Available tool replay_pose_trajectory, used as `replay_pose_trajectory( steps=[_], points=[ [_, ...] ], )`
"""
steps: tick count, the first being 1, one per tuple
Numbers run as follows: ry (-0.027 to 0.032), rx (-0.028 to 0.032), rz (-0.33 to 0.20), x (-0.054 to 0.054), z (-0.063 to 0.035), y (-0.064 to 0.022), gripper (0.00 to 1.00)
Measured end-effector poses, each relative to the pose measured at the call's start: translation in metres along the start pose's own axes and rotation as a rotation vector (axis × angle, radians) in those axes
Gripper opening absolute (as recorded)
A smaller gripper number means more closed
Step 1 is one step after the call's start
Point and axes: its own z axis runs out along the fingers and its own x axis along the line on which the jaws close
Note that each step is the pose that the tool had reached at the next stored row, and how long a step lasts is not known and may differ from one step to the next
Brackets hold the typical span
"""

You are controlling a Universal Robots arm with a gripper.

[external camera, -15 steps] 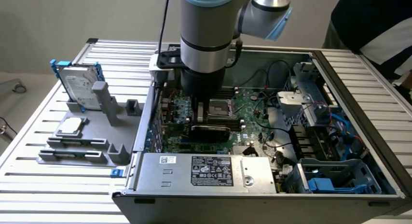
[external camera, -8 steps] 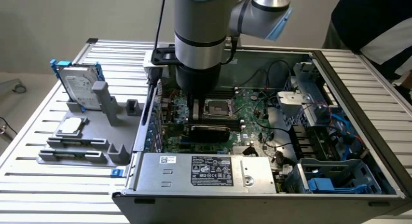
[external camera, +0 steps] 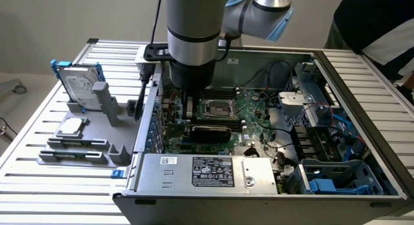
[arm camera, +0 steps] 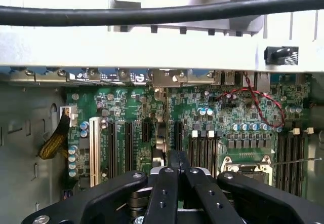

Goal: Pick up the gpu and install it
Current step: 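Press down on the gpu until it lock into place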

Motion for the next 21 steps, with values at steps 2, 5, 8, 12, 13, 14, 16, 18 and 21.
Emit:
replay_pose_trajectory(
  steps=[2,5,8,12,13,14,16,18,21],
  points=[
    [0.0002,-0.0018,-0.001,0.000,-0.0006,0.0042,0.11],
    [0.0002,-0.0054,-0.003,0.000,-0.0005,0.0099,0.11],
    [0.0005,-0.0066,-0.005,0.000,-0.0004,0.0153,0.11],
    [0.0020,-0.0068,-0.006,0.000,-0.0005,0.0219,0.11],
    [0.0028,-0.0068,-0.006,0.000,-0.0007,0.0233,0.11],
    [0.0037,-0.0068,-0.006,0.000,-0.0010,0.0246,0.11],
    [0.0054,-0.0069,-0.007,0.000,-0.0018,0.0266,0.11],
    [0.0071,-0.0069,-0.007,0.001,-0.0045,0.0268,0.11],
    [0.0076,-0.0071,-0.007,0.003,-0.0114,0.0272,0.11]
  ],
)
